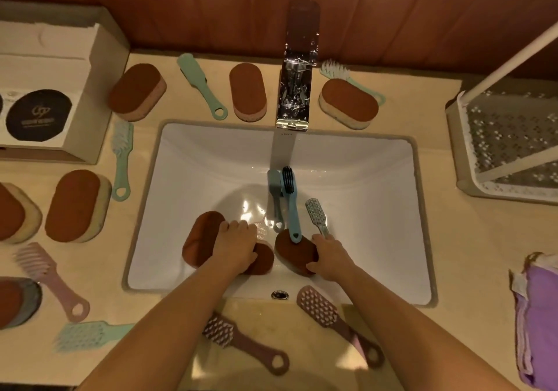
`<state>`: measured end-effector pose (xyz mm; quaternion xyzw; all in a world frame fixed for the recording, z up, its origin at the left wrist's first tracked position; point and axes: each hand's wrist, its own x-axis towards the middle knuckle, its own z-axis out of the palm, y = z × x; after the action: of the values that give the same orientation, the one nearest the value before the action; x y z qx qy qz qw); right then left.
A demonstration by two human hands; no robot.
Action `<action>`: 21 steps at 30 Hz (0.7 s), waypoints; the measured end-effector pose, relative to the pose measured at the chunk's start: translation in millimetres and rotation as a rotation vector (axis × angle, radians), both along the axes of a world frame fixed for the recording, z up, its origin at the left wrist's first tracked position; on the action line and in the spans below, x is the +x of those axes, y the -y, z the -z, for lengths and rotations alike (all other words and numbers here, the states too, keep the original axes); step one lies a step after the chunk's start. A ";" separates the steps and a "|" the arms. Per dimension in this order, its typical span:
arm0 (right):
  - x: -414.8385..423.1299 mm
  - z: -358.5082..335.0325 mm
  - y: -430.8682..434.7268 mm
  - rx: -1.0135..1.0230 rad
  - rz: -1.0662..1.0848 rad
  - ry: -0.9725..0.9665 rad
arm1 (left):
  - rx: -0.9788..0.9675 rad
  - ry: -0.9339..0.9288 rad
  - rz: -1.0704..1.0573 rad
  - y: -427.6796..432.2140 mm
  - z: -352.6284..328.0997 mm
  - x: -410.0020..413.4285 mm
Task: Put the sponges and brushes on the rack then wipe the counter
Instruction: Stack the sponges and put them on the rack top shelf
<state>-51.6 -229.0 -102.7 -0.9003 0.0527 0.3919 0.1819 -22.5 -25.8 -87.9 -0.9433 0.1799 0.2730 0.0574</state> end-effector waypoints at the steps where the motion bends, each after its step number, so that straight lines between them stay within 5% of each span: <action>1: -1.0 0.0 0.1 -0.006 0.003 0.009 | 0.021 -0.001 0.038 1.9 0.1 -2.3; 6: -2.8 -5.8 1.6 -0.005 0.038 0.060 | -0.050 -0.045 0.035 -0.3 -2.2 -2.8; 11: -12.1 -23.1 9.3 0.099 0.176 0.132 | -0.301 -0.170 -0.246 3.9 -14.5 -5.4; 21: -13.9 -120.7 33.8 0.752 1.003 0.291 | -1.190 -0.327 -1.322 19.0 -87.3 -4.1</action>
<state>-65.6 -262.7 18.0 -0.6851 0.3010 0.1251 0.6514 -26.5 -44.8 -0.6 -0.6773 -0.2814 0.2427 -0.6349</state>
